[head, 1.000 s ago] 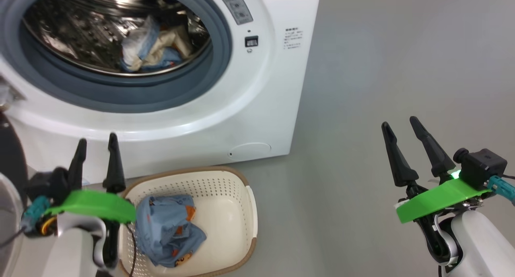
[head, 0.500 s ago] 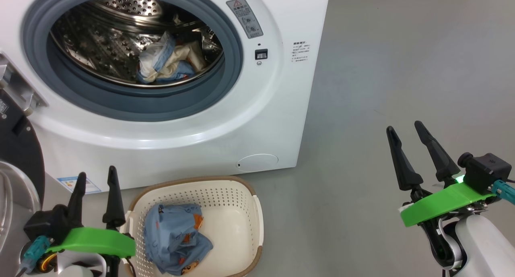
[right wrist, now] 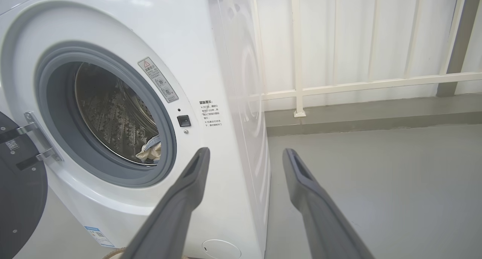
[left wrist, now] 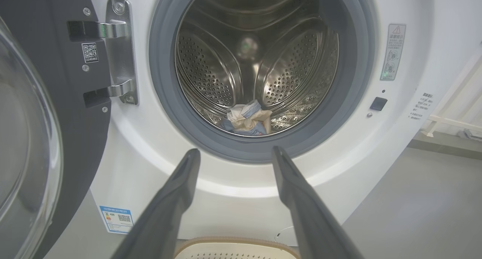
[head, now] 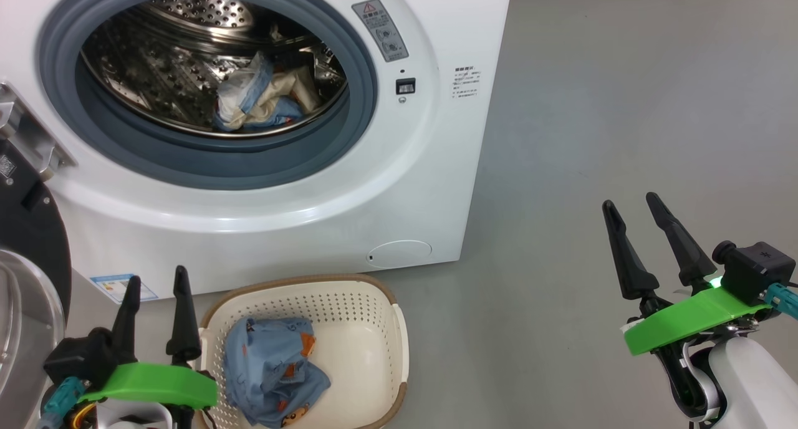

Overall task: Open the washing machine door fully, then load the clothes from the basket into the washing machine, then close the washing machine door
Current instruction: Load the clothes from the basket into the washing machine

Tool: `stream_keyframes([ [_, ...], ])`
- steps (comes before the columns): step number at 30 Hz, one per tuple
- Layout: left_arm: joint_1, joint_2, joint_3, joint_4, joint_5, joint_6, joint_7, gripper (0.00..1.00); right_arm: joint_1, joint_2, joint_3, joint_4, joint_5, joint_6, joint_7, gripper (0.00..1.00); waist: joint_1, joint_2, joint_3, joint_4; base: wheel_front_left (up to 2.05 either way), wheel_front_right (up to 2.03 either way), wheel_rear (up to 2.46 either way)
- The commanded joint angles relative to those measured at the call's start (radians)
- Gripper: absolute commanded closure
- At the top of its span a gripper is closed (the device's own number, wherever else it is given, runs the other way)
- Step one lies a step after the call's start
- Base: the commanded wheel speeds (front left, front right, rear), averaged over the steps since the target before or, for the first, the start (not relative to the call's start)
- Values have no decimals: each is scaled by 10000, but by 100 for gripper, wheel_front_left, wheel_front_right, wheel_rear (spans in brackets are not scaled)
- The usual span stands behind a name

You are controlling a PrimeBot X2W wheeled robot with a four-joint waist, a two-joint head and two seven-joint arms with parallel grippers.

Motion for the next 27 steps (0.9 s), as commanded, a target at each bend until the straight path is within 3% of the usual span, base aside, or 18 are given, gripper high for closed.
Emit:
stream_keyframes([
  [1, -55, 152, 318, -288, 81, 40, -62, 0, -10, -159, 143, -219, 171, 54, -80, 0, -1, 0, 8, -3, 0, 0, 0],
  [27, -355, 176, -56, 691, 49, 22, -23, 0, -54, -183, 342, -223, 209, 54, -80, 0, -1, 0, 330, -193, 0, 0, 0],
])
